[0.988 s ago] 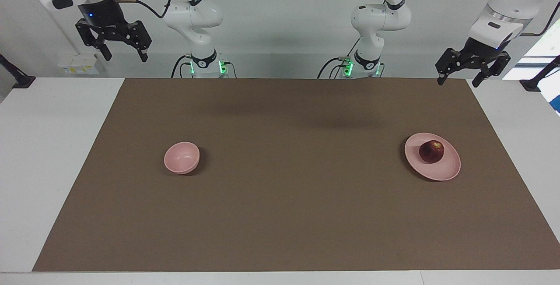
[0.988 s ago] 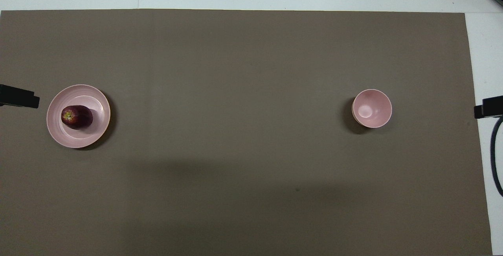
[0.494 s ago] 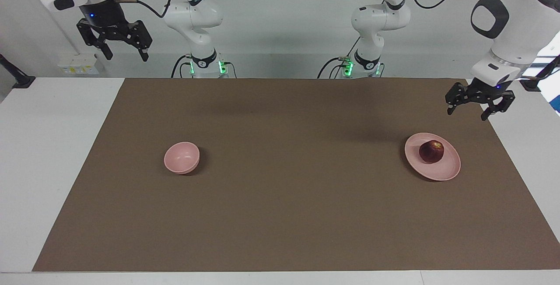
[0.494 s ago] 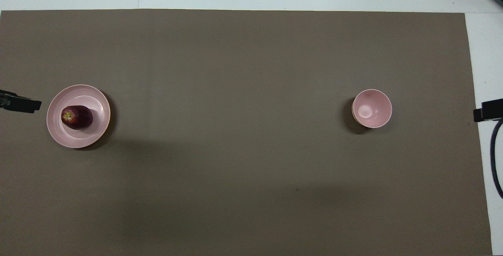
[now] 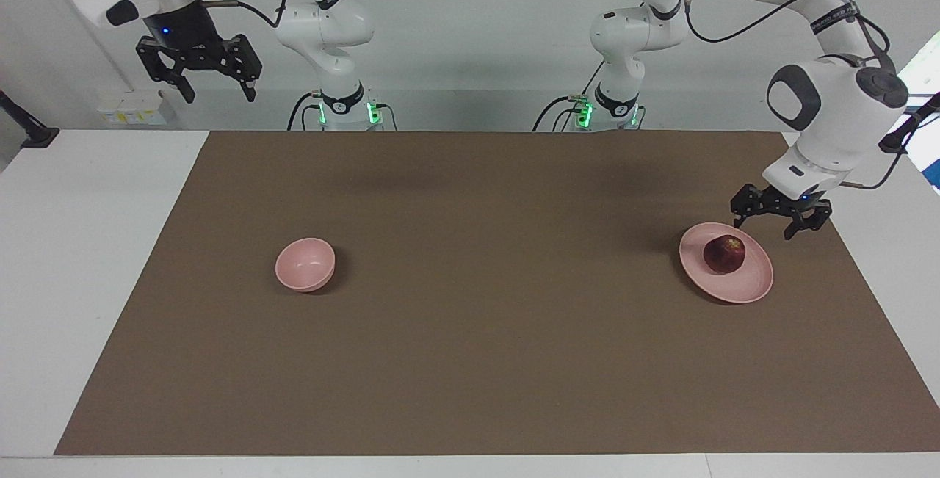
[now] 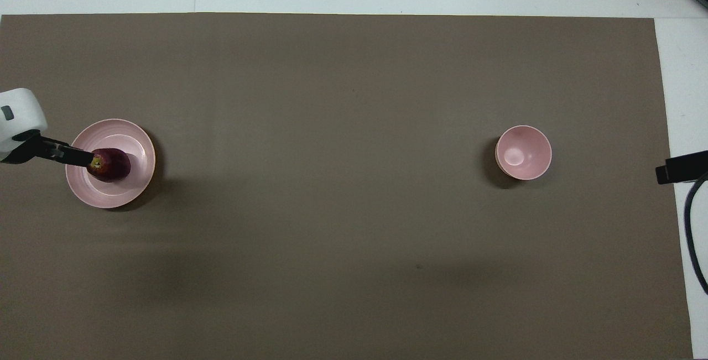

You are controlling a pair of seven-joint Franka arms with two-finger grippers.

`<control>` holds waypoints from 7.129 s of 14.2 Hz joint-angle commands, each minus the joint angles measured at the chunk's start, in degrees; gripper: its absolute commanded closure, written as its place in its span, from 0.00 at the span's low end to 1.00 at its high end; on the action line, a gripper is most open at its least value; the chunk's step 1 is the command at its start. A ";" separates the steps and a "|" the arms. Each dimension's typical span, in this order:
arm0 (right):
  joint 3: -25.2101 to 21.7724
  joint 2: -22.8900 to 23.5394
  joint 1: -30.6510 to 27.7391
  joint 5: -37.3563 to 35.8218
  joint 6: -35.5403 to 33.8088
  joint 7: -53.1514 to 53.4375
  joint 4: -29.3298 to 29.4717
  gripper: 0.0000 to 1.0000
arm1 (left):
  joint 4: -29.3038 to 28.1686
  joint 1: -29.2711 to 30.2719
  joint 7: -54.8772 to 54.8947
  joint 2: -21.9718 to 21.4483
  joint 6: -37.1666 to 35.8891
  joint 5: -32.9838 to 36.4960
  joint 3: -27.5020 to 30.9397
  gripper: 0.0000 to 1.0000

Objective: Move apple from plate to bowl
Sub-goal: 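Grasp the red apple with the left gripper while the right gripper reaches, then lift the apple with the left gripper while the right gripper approaches it, then close the right gripper on the apple held by the left gripper, then carry the apple with the right gripper while the left gripper withdraws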

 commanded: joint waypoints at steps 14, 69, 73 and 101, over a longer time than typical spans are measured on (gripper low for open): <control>1.34 6.68 7.17 8.79 18.66 8.43 -10.41 0.00 | -9.39 -0.61 -8.79 1.43 14.24 -2.68 -0.53 0.02; 1.52 15.12 13.24 62.22 19.55 68.73 -12.52 0.00 | 11.53 -26.98 -68.20 -4.29 10.20 -24.91 -19.34 0.95; 1.43 15.03 13.94 62.41 20.07 68.11 -12.61 0.00 | 11.53 -26.98 -68.20 -4.29 10.20 -24.91 -19.42 0.93; 0.90 14.86 6.21 45.74 10.94 44.07 -9.80 1.00 | 11.00 -19.01 -56.64 -4.38 -1.74 -17.10 -18.72 0.00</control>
